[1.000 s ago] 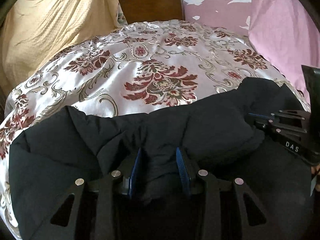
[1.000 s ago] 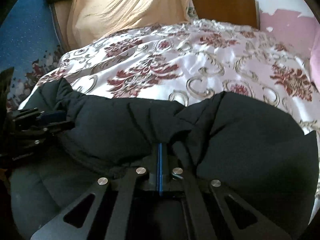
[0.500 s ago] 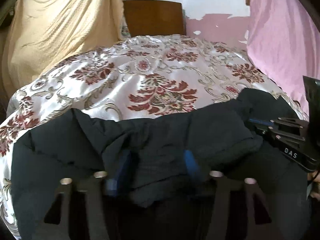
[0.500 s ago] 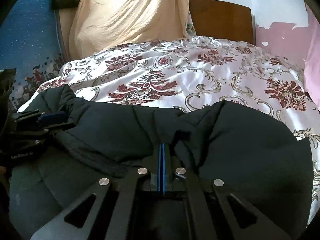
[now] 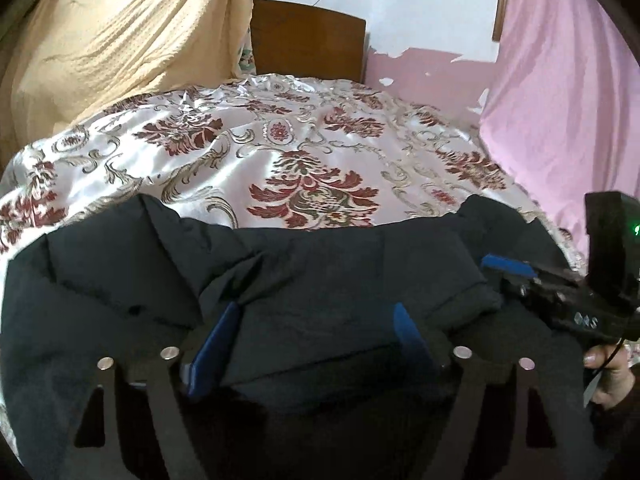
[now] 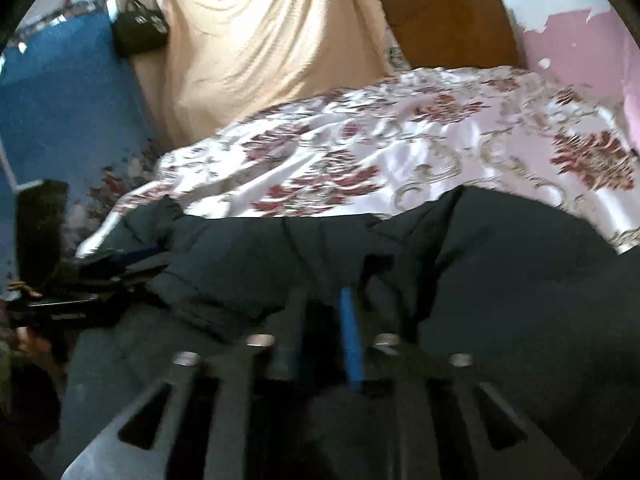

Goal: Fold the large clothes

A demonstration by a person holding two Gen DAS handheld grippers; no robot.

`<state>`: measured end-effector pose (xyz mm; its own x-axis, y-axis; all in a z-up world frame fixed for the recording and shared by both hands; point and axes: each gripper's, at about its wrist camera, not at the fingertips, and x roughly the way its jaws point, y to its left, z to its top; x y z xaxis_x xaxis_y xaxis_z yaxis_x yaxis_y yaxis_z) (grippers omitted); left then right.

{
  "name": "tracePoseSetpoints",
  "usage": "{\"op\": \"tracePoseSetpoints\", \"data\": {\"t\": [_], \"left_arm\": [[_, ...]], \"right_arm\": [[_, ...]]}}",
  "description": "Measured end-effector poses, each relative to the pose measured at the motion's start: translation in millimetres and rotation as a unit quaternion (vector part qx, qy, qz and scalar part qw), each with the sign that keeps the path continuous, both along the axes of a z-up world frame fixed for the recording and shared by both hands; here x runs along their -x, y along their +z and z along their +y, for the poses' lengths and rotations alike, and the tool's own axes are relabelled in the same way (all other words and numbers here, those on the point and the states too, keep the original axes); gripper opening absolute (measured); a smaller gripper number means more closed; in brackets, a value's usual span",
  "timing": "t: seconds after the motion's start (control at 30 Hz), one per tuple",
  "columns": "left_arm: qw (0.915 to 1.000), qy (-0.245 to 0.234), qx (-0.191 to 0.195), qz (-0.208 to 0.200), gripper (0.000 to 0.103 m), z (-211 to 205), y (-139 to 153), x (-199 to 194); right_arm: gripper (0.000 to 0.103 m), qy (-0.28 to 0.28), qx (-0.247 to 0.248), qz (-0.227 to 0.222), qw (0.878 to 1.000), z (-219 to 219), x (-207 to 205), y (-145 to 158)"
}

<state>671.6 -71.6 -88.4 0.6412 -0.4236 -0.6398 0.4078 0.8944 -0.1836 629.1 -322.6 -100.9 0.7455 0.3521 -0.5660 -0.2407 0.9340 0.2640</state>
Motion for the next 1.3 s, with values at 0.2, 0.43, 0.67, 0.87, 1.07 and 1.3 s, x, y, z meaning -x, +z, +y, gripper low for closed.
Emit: {"op": "tracePoseSetpoints", "data": {"t": [0.2, 0.43, 0.67, 0.87, 1.07, 1.3], "left_arm": [[0.9996, -0.007, 0.027, 0.001, 0.098, 12, -1, 34], [0.9984, 0.036, 0.044, 0.003, 0.102, 42, -7, 81], [0.994, 0.106, 0.024, -0.013, 0.102, 53, 17, 136], [0.9856, 0.163, 0.033, 0.027, 0.102, 67, 36, 188], [0.9851, 0.17, 0.009, 0.022, 0.102, 59, 60, 249], [0.9822, 0.183, 0.026, 0.033, 0.102, 63, 78, 307]], "right_arm": [[0.073, 0.036, 0.013, -0.02, 0.999, 17, 35, 3], [0.081, 0.009, -0.001, 0.004, 1.0, 2, 73, 2], [0.091, -0.032, 0.031, 0.021, 0.999, -6, 118, 9], [0.101, -0.086, 0.04, 0.021, 0.995, -14, 169, 22], [0.101, -0.079, 0.057, 0.01, 0.995, 1, 225, 43], [0.101, -0.059, 0.091, -0.006, 0.994, 26, 291, 68]]}}
